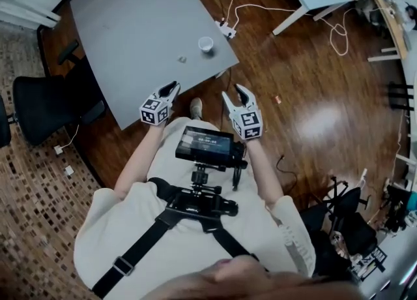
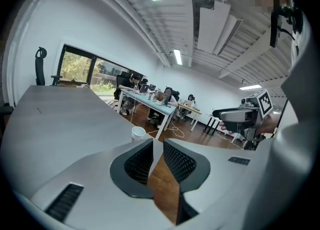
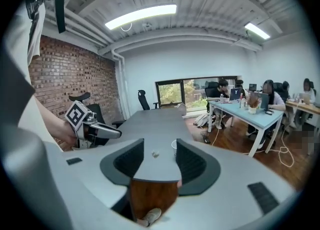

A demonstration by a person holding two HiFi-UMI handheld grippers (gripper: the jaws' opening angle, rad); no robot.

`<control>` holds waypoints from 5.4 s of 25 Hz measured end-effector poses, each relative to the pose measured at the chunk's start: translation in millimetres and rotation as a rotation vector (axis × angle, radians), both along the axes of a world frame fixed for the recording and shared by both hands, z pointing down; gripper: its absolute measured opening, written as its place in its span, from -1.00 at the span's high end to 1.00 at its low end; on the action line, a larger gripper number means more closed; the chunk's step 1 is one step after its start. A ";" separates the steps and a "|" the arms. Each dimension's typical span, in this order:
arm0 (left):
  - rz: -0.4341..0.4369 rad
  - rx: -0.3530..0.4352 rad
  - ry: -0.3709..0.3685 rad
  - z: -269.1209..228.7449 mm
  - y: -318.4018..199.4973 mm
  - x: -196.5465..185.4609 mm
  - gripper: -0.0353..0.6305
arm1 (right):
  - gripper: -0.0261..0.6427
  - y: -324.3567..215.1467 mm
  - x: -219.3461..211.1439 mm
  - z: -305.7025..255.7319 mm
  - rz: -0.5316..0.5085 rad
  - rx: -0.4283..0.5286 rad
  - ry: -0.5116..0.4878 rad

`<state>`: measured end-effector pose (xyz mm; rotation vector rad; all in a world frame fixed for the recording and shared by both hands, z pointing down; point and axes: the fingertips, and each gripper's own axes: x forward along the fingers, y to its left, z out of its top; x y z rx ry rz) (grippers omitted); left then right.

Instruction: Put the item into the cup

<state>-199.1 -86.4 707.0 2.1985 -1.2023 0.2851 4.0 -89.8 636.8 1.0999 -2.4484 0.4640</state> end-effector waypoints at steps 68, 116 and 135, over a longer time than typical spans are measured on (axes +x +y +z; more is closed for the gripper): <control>0.221 -0.180 -0.292 109.5 -240.9 80.8 0.89 | 0.28 -177.7 24.6 74.9 -0.071 -0.128 -0.003; 0.218 0.057 0.048 -38.1 -118.5 62.9 0.71 | 0.28 -107.5 20.5 30.4 0.075 -0.009 0.005; 0.181 0.070 0.122 -73.5 74.5 160.6 0.73 | 0.28 67.0 114.6 -32.5 0.072 0.060 -0.061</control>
